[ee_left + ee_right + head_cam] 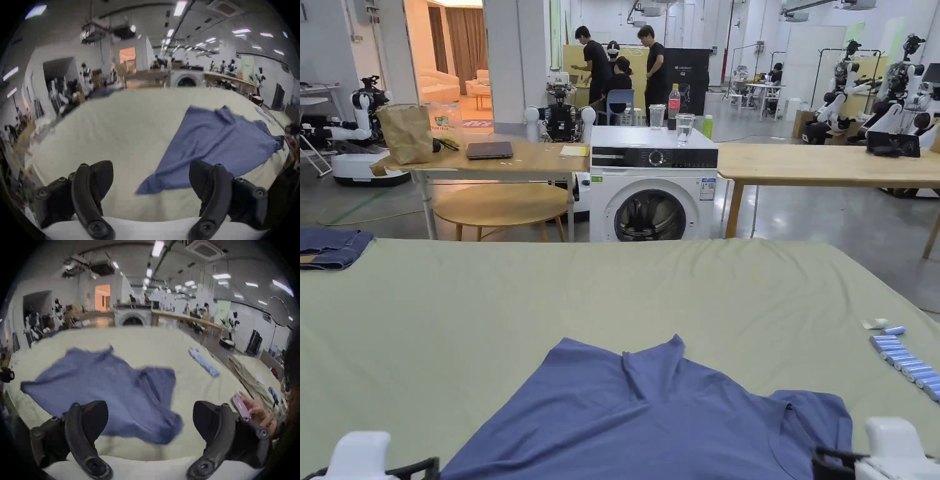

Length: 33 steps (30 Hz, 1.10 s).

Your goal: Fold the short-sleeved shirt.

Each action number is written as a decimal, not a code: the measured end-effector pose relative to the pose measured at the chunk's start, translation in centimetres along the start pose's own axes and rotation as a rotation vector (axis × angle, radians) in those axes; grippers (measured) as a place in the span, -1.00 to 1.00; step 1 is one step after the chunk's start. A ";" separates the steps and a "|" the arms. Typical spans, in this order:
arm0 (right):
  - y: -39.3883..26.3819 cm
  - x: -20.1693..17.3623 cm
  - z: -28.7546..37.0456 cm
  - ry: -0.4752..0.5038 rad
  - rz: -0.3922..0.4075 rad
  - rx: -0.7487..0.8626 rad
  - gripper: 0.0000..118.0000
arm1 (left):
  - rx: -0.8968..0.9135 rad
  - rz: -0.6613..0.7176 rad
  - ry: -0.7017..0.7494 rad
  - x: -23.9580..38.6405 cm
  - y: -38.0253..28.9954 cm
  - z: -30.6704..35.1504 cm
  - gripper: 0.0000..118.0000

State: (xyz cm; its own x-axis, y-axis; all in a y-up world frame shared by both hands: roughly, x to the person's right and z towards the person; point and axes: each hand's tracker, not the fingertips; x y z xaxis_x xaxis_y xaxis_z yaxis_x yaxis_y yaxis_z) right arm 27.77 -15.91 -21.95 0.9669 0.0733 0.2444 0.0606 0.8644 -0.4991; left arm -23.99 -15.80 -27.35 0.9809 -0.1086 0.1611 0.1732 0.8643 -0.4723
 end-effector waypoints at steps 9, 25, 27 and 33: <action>5.8 -10.7 5.6 0.137 -0.035 0.274 0.21 | 0.102 0.024 -0.210 8.7 4.5 0.6 0.41; 4.7 -12.9 2.5 0.166 0.056 0.231 -1.00 | -0.134 0.095 -0.101 -1.3 -2.8 -0.6 -1.00; 4.0 -13.6 0.9 0.177 0.058 0.187 -1.00 | -0.176 0.126 -0.096 -3.0 -4.9 -1.2 -1.00; 3.2 -15.1 -3.0 0.188 0.068 0.106 -1.00 | -0.276 0.085 -0.143 -5.6 -7.0 -3.7 1.00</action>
State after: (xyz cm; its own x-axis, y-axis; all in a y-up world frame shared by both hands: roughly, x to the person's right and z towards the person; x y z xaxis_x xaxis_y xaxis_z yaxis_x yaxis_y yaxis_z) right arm 14.12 -15.72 -29.78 0.9976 0.0478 0.0495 -0.0228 0.9088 -0.4167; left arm -30.40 -23.09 -28.14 0.9740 0.0452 0.2219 0.1278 0.6995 -0.7032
